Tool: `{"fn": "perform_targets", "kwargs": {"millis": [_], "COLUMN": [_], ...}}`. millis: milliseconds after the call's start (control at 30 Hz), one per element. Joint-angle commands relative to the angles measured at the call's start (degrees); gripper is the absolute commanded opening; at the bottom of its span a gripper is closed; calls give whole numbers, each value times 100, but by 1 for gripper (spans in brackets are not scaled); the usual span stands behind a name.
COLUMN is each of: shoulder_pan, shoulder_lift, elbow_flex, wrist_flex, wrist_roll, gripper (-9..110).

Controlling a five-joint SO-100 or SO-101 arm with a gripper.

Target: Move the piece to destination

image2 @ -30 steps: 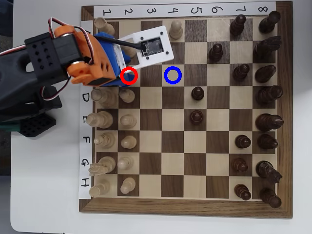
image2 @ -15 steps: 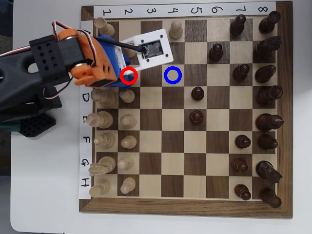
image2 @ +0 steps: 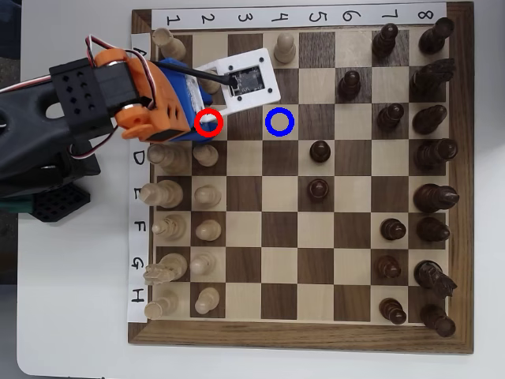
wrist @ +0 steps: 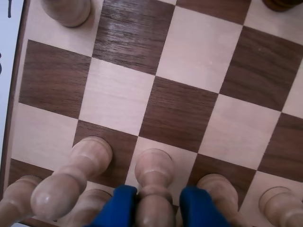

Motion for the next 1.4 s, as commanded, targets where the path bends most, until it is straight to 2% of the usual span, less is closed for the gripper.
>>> {"fn": "perform_targets", "kwargs": {"millis": [0, 133, 467, 1367], "shoulder_pan": [88, 158, 255, 290], "shoulder_lift": [132, 158, 396, 686], "elbow_flex": [0, -18, -193, -2997], "wrist_flex": [-97, 18, 105, 1828], "wrist_roll": [853, 835, 668, 923], "gripper": [6, 0, 0, 0]}}
